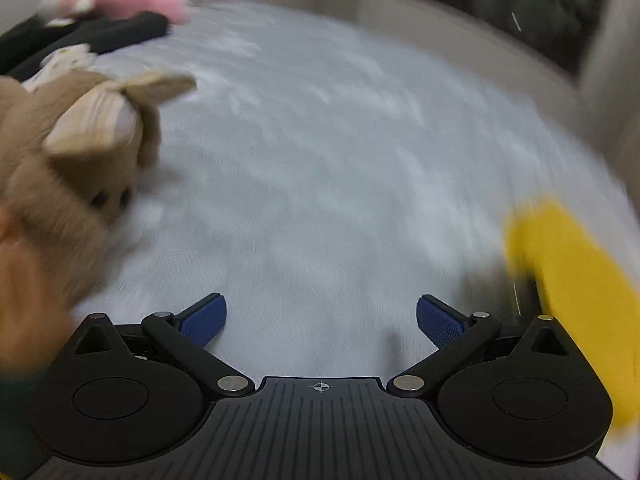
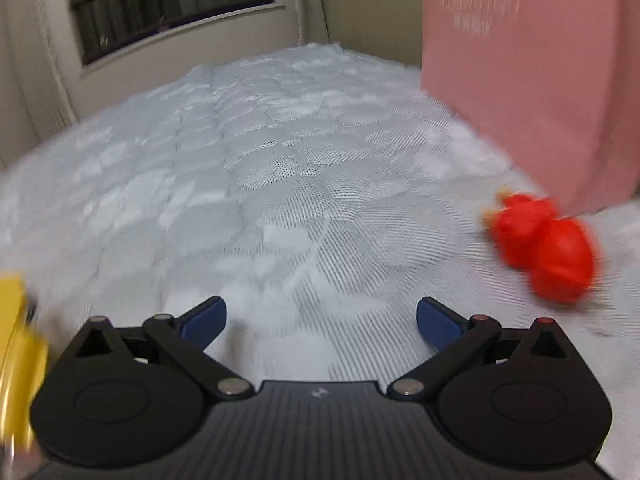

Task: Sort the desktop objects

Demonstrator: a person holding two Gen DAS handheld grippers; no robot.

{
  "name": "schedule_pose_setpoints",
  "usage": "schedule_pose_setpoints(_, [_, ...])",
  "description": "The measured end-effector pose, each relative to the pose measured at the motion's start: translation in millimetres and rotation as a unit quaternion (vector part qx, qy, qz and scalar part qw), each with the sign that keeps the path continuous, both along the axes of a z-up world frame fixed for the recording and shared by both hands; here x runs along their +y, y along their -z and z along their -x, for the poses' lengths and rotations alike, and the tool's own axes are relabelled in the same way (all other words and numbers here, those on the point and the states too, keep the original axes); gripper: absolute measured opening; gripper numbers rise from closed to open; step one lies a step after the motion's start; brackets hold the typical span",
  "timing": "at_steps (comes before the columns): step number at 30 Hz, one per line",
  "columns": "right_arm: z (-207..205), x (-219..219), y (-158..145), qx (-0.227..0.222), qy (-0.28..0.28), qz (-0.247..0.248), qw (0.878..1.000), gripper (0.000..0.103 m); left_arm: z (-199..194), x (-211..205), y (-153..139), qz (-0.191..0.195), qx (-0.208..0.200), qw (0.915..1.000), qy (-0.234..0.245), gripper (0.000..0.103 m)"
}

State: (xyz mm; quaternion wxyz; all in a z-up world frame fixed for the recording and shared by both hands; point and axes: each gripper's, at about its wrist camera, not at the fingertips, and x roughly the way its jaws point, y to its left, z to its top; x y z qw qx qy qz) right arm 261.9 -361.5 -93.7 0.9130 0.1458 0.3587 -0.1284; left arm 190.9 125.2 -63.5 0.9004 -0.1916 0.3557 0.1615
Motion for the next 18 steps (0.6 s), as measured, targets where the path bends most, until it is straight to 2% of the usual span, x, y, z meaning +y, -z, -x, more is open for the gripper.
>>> schedule_pose_setpoints(3, [-16.2, 10.5, 15.1, 0.004, -0.018, 0.081, 0.997, 0.103, -45.9, 9.5, 15.0, 0.003, 0.004, 0.9990, -0.043, 0.103])
schedule_pose_setpoints(4, [-16.1, 16.7, 14.7, 0.005, -0.020, 0.101, 0.995, 0.103, -62.4, 7.6, 17.4, -0.014, 0.005, 0.9983, -0.057, 0.103])
schedule_pose_setpoints(6, [-12.2, 28.1, 17.5, -0.001, -0.017, 0.135, 0.991, 0.103, -88.6, 1.0, 16.7, -0.057, 0.004, 0.9972, -0.048, 0.103])
schedule_pose_setpoints(9, [-11.9, 31.1, 17.7, 0.001, -0.018, 0.140, 0.990, 0.103, -127.8, -8.7, 27.0, -0.084, 0.022, 0.9959, 0.024, 0.103])
schedule_pose_setpoints(10, [-10.8, 28.6, 17.6, 0.000, -0.017, 0.129, 0.991, 0.103, -133.2, -15.9, 30.9, -0.122, 0.018, 0.9920, 0.027, 0.103])
schedule_pose_setpoints(12, [-10.0, 21.7, 16.8, -0.005, -0.016, 0.104, 0.994, 0.103, -137.3, -24.8, 35.6, -0.155, 0.008, 0.9868, 0.045, 0.103])
schedule_pose_setpoints(13, [-9.2, 19.2, 16.3, -0.008, -0.016, 0.094, 0.995, 0.103, -137.0, -25.1, 35.9, -0.158, 0.007, 0.9863, 0.047, 0.103])
schedule_pose_setpoints(15, [-9.1, 16.1, 16.1, -0.011, -0.015, 0.085, 0.996, 0.103, -130.2, -18.7, 37.7, -0.138, -0.007, 0.9893, 0.046, 0.103])
schedule_pose_setpoints(18, [-11.6, 21.0, 16.7, -0.004, -0.016, 0.101, 0.995, 0.103, -124.9, -10.1, 37.6, -0.110, -0.024, 0.9928, 0.041, 0.103])
